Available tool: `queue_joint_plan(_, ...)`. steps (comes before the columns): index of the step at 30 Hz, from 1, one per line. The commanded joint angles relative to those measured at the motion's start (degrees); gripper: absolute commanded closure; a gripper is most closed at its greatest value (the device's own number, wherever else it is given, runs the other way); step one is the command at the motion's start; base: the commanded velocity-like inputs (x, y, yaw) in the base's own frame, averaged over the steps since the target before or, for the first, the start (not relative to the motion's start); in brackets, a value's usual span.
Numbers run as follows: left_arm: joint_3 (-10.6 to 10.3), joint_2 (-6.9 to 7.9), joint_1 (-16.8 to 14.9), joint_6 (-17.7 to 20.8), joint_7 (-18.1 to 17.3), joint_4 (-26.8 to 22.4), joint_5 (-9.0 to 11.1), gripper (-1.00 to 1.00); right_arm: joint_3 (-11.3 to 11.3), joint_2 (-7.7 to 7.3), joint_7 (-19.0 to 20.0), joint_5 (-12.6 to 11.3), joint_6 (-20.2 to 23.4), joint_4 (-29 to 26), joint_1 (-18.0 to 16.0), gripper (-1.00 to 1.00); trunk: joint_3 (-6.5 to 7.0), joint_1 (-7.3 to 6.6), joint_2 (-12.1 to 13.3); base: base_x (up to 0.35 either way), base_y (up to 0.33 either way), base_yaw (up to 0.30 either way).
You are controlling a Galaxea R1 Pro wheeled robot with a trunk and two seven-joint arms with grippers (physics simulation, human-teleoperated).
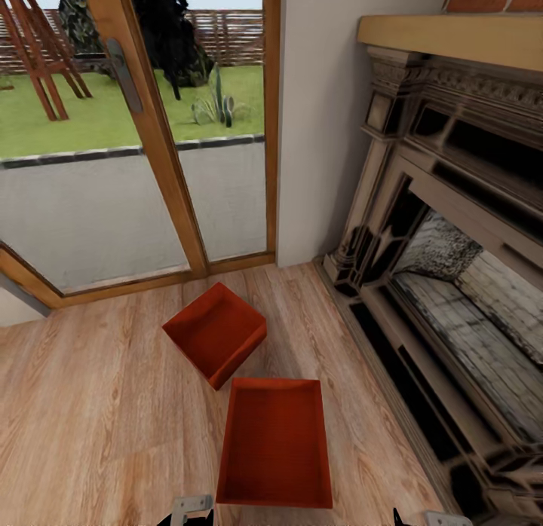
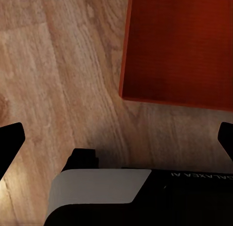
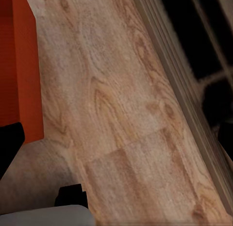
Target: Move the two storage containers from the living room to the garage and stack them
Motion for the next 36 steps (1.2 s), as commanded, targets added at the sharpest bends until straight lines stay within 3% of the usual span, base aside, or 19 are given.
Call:
queue_joint_plan(1, -0.5, 0.01, -0.04, -0.22, 0.32, 0.04, 0.6, -1.0, 0.15, -0.03, -0.05, -0.59, -0.23, 0.02, -0.02, -1.0, -0.04, 0.0, -0.02, -0.014, 0.0, 0.0)
queue_joint_plan(8, -0.5, 0.05, -0.02, -0.22, 0.31, 0.04, 0.6, -1.0, 0.08, -0.03, -0.07, -0.68, -0.23, 0.02, -0.02, -1.0, -0.15, 0.0, -0.02, -0.003, 0.0, 0.0)
queue_joint_plan(33, -0.5, 0.09, -0.01, -0.17, 0.37, -0.01, 0.67, -1.0, -0.12, -0.11, -0.3, -0.96, 0.18, -0.09, -1.09, -1.0, -2.46, 0.0, -0.02, 0.0, 0.0, 0.0)
queue_joint_plan(36, -0.53, 0.17, -0.04, -0.01, 0.4, -3.0, 0.67, -1.0, -0.12, -0.11, -0.17, -1.1, 0.2, -0.03, -1.4, -1.0, -2.74, 0.0, -0.02, 0.0, 0.0, 0.0)
